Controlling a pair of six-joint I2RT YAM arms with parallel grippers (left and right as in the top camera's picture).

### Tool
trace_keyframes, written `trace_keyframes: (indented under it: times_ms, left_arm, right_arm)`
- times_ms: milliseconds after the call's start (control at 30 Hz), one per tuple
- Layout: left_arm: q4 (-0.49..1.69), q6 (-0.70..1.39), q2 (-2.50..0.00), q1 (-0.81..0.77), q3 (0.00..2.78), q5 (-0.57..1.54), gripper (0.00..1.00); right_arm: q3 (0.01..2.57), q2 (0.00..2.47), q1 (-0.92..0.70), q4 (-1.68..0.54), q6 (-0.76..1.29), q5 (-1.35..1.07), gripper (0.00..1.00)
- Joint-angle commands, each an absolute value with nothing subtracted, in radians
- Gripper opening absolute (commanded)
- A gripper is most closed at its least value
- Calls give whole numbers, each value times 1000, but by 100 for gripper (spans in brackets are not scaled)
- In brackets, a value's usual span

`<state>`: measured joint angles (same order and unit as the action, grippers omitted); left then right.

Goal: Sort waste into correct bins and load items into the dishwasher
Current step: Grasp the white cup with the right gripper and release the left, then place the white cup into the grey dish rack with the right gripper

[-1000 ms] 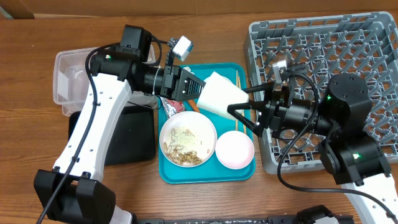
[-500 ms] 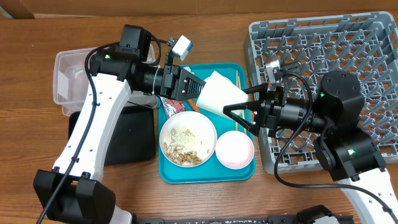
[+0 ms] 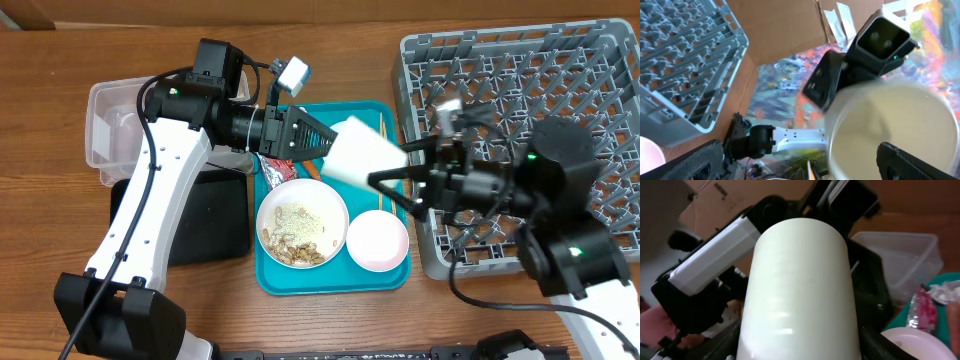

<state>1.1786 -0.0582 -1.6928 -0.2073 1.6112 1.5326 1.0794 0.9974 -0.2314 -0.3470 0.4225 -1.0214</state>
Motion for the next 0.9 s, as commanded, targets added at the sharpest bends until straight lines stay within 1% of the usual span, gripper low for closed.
trace_keyframes:
  times_ms: [0,167,333,433,533,700,867]
  left_arm:
    - [1177,-52,-1675,-186,1632,1505,100]
    - [1177,-52,-1675,-168,1632,1496,100]
    - [1196,-52,-1675,-168,1632,1424,99]
    - [1208,-52,-1675,-168,1632,1401,98]
    - [1208,-53,-1675,-168,1632,1401,98]
    - [1209,-52,-1675,-169,1632,1357,97]
    - [1216,-52,-1675,-171,1632,1330,97]
  right_arm:
    - [1108,927,-124,-379,419,-1034,53]
    - [1108,875,78,-505,419,-1034,54]
    - [1108,875,299,-666,414,-1009,54]
    - [1108,891,419,-790,389,-896,54]
    - [1108,913,506,-911,384,-723,54]
    - [1108,961,552,-1034,382,-484,54]
    - [1108,1026,551,-1121,382,-343,54]
